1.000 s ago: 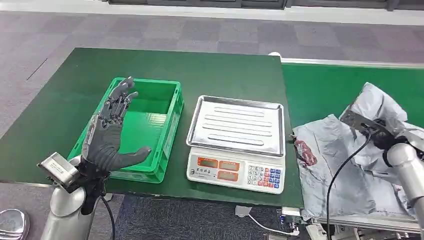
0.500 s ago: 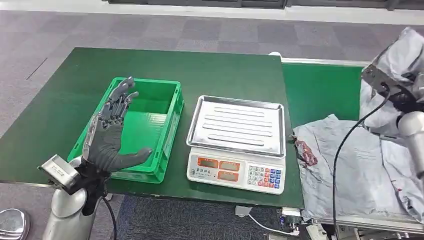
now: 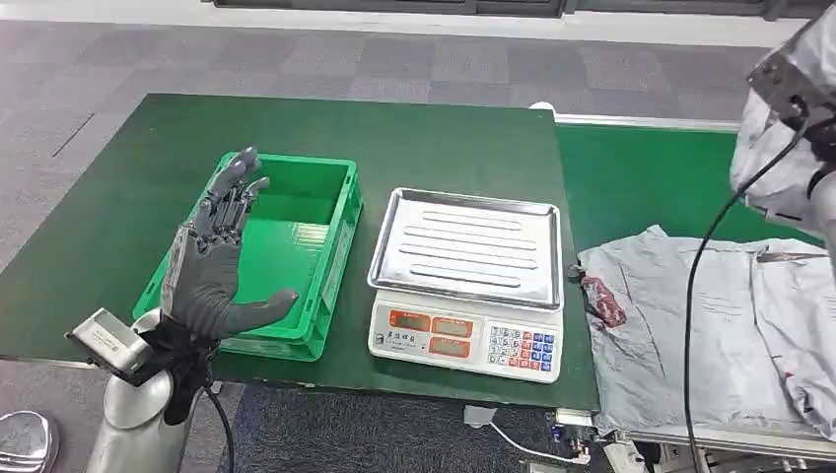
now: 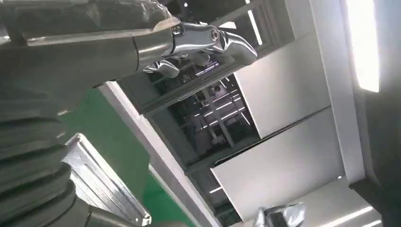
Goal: Moved the parcel from conveyor to table for the left to box.
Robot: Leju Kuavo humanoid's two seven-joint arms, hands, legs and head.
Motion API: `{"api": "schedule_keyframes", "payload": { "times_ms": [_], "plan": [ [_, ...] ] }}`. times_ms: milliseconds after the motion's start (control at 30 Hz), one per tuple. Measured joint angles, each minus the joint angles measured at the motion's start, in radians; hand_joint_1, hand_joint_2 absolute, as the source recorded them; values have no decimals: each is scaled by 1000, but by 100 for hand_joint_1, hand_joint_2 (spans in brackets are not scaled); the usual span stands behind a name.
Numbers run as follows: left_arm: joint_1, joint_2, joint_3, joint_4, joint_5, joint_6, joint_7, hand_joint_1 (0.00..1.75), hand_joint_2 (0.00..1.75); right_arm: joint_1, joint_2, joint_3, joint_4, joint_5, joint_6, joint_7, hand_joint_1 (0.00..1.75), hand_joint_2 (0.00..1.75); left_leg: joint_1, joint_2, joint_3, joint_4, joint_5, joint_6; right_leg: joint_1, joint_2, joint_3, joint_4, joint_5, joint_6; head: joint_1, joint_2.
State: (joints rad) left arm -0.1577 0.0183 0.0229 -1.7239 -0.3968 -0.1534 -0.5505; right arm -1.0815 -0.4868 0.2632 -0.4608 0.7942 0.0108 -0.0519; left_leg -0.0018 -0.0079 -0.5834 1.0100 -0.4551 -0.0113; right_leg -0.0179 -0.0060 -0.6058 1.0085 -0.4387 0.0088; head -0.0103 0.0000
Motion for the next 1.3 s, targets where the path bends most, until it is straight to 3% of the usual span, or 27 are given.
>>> {"api": "schedule_keyframes", "payload": {
  "times_ms": [200,533,800,1300],
  "plan": [
    [-8,-7,0,0,2,0,0,0,175,-49,24,0,0,8,-20,-6,175,175,0,0,0,0,0,0,0,0,0,0,0,0,0,0],
    [-31,-8,0,6,15,0,3,0,175,-97,136,0,0,31,4,-17,175,175,1,2,1,0,1,-1,1,3,0,0,1,-1,0,0],
    [-32,-8,0,10,15,0,3,0,175,-103,155,1,0,29,4,-23,175,175,0,2,1,0,1,-1,0,3,0,0,1,-1,0,0],
    [-81,5,-26,61,52,-18,-9,0,175,-67,270,58,-25,-48,85,-193,175,175,2,4,2,0,3,-4,2,6,-1,1,2,-2,0,0]
  ]
}}
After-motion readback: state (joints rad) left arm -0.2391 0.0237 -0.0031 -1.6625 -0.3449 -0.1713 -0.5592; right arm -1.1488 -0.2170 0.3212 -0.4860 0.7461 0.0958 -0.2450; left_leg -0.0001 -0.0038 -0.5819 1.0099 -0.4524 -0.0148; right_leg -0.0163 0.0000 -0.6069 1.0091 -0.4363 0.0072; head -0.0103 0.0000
